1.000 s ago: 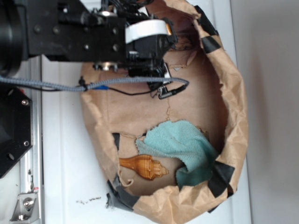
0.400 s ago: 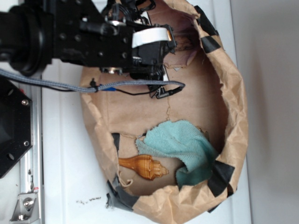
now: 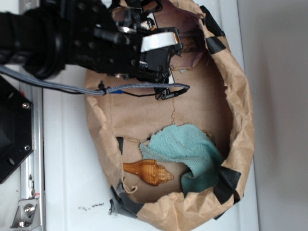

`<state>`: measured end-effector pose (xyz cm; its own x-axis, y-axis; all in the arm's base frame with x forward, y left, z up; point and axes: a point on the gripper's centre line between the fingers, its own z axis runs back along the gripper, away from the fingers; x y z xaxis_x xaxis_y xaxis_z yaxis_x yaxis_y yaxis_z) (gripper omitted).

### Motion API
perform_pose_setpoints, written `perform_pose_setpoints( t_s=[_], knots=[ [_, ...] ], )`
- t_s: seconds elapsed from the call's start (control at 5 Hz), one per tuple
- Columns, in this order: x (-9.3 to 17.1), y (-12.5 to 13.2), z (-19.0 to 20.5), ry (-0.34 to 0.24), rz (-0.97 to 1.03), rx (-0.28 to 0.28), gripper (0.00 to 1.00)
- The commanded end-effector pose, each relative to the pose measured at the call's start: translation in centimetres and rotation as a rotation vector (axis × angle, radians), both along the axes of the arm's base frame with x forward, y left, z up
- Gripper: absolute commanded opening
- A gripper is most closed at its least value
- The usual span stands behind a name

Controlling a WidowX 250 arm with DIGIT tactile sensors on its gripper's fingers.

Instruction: Grab the silver keys.

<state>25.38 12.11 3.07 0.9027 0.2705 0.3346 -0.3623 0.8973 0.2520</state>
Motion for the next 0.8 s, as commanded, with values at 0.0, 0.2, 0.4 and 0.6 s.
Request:
perform_pose_setpoints(
  t_s=[0.0,0.2,0.4,0.6],
  knots=[
    [0.3,1.7,0.4,-0.041,0.035,0.010,0.00],
    [-0.4,1.7,0.4,-0.045,0.030,0.009,0.00],
    [-0.9,1.8,0.3,-0.046,0.034,0.010,0.00],
    [-1.7,2.1,0.1,-0.046,0.035,0.015,0.00]
  ],
)
